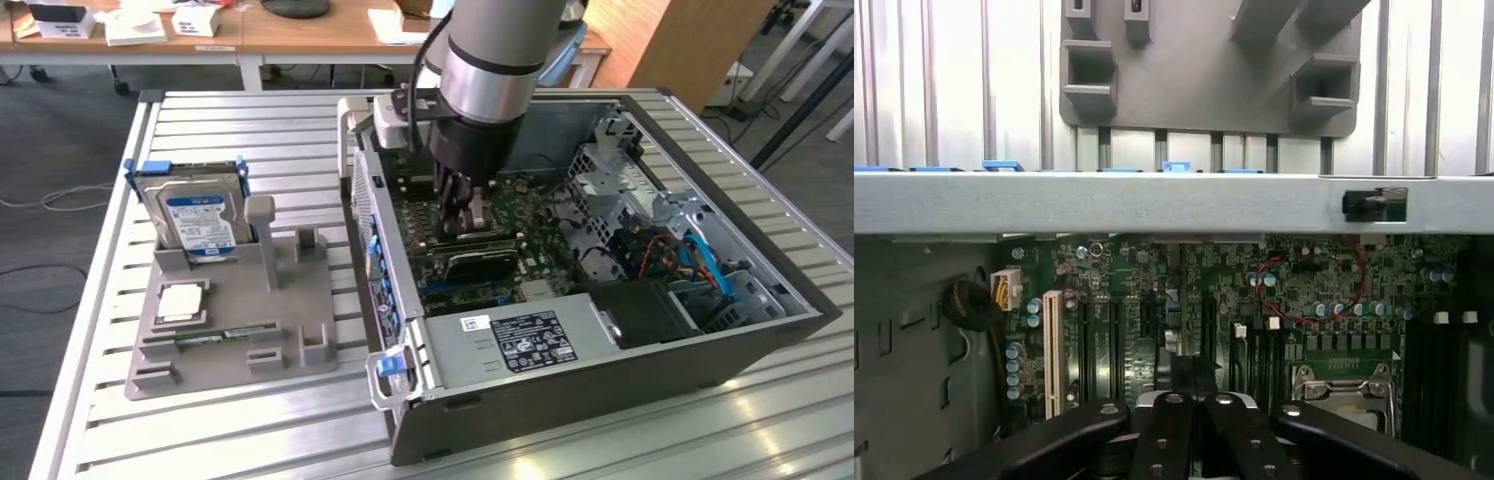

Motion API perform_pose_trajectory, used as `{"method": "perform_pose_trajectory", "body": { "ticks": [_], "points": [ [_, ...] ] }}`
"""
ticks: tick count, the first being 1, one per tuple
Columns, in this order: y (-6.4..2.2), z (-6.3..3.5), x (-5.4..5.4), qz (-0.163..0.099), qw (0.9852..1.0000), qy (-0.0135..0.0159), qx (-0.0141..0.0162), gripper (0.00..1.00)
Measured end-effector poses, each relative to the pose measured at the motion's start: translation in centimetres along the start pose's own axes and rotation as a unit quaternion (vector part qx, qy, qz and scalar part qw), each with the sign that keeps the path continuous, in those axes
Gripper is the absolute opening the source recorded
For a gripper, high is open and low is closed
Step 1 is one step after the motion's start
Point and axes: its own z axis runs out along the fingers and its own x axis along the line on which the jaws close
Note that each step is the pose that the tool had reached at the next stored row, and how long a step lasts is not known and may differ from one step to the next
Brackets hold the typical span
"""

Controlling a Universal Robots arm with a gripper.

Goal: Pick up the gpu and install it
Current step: 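Press down on the gpu until it lock into place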

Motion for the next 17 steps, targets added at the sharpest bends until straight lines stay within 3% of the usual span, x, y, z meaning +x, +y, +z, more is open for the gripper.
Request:
{"method": "perform_pose_trajectory", "body": {
  "ticks": [6, 12, 17],
  "points": [
    [0.00, -1.52, -0.1, 0.000, 1.0000, 0.0000, -0.0001, 0.11],
    [-0.05, -1.54, -0.1, 0.000, 1.0000, -0.0001, -0.0001, 0.11],
    [-0.70, -1.62, -0.1, 0.000, 1.0000, -0.0001, 0.0000, 0.11]
  ]
}}
